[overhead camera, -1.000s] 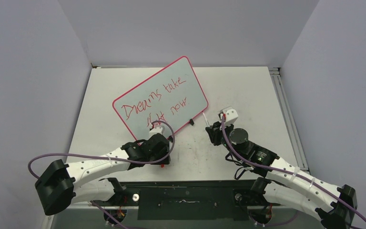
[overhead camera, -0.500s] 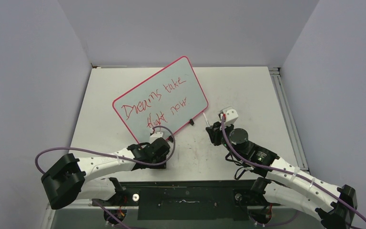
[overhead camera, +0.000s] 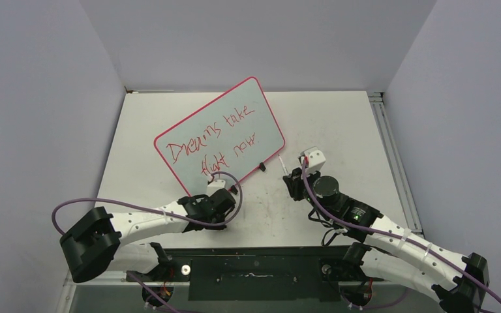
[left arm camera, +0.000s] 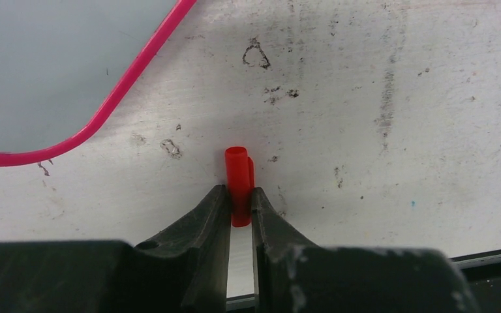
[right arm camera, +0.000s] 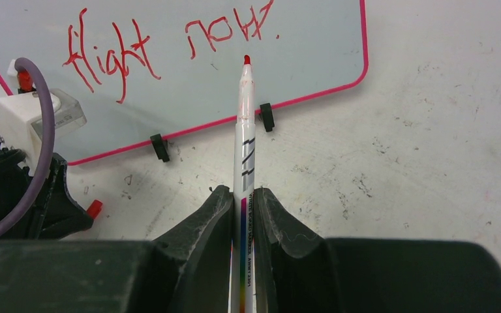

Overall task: Write a sentence on the whiteboard
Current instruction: Close the whiteboard marker at the center of the board.

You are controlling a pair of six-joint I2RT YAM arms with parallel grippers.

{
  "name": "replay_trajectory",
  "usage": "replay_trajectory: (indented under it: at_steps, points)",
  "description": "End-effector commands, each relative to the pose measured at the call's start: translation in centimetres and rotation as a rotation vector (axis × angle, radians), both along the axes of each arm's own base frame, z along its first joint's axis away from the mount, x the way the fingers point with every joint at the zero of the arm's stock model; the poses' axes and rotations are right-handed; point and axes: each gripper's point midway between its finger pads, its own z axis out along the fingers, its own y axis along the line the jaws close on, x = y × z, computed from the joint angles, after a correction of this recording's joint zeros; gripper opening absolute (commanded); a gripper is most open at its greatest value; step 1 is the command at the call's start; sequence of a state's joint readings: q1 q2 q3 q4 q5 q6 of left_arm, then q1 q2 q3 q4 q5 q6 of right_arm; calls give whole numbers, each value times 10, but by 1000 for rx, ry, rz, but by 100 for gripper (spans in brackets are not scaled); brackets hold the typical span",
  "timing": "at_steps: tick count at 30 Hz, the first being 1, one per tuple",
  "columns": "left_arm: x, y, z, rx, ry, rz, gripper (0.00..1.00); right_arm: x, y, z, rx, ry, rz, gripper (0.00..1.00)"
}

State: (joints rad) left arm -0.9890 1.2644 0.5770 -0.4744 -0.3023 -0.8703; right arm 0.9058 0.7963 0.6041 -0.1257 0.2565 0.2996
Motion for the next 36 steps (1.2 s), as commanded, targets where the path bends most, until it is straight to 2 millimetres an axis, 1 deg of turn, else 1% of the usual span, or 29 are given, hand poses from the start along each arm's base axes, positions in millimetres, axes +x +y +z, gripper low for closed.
replay_trajectory:
  at_steps: [1,3,6,10,12,13,15,18,19,21,24,26,29,32,34,36]
  points:
    - [-1,-1,7,12,-10,-59,0,-5,5,12,16,-6,36,5]
    - [1,-9,21,-7,-26,-107,0,-12,12,13,17,15,93,5]
    - [9,-20,62,-15,-77,-219,0,-29,27,15,16,54,221,5]
    - [17,-30,117,-23,-175,-387,0,-55,45,-1,-1,181,398,5]
    - [17,-33,136,-37,-220,-471,0,-63,46,-8,1,239,440,5]
    - [16,-34,142,-44,-239,-512,0,-68,47,-8,6,260,466,5]
    - [12,-35,147,-51,-268,-589,0,-78,47,-6,16,310,529,5]
    - [3,-36,144,-70,-281,-696,0,-91,47,3,33,368,595,5]
    - [-2,-37,141,-83,-281,-726,0,-97,48,6,42,389,625,5]
    - [-10,-41,145,-132,-296,-779,0,-113,51,14,63,442,699,5]
    - [-22,-50,155,-216,-332,-858,0,-134,49,11,60,552,778,5]
    - [-27,-54,160,-249,-357,-902,0,-143,46,9,46,604,798,5]
    - [-30,-57,166,-268,-413,-953,0,-157,43,11,49,668,849,5]
    - [-27,-58,169,-254,-481,-1000,0,-168,42,15,54,727,900,5]
    - [-25,-57,167,-216,-519,-1023,0,-170,42,19,58,739,911,5]
    - [-27,-59,169,-196,-565,-1056,0,-172,40,16,37,761,914,5]
